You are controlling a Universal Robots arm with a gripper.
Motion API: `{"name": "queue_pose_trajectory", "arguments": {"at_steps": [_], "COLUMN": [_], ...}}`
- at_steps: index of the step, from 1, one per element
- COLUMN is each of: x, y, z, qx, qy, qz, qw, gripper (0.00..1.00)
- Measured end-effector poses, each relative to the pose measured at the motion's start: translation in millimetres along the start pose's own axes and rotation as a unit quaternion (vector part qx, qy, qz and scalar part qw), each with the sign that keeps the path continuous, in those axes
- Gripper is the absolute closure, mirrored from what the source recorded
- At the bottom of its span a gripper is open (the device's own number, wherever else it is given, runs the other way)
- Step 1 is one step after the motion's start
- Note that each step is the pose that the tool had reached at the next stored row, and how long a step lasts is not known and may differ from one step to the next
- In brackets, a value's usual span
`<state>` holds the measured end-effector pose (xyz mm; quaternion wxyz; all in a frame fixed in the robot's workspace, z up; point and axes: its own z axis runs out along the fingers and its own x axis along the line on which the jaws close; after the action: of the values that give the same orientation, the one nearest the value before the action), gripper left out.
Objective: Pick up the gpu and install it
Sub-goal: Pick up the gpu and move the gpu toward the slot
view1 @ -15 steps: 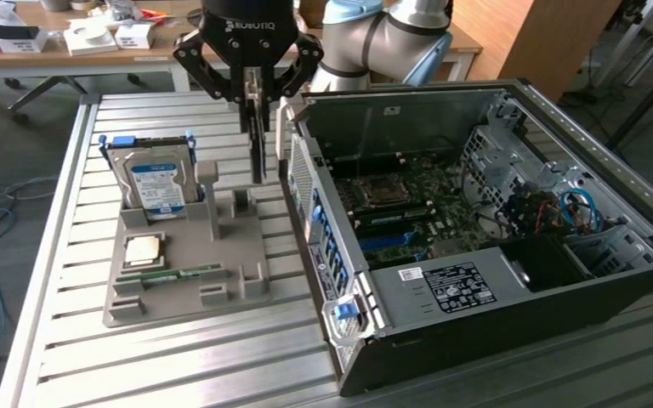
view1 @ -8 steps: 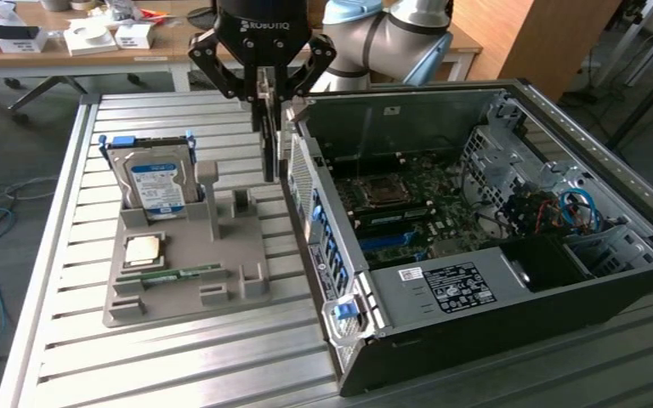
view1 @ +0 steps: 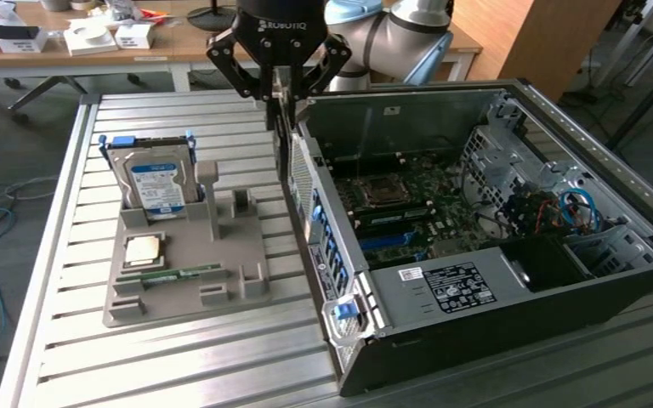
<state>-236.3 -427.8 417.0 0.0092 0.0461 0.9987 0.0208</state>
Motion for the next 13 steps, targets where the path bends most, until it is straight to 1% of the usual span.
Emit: {"name": "queue_pose_trajectory", "arguments": {"at_steps": [13], "x": [-24.7], "y": [2.3], "z": [0.5], "qx": [-0.0008], "qy": [0.0], "qz": [0.0], "qw": [1.0], "gripper": [0.73]}}
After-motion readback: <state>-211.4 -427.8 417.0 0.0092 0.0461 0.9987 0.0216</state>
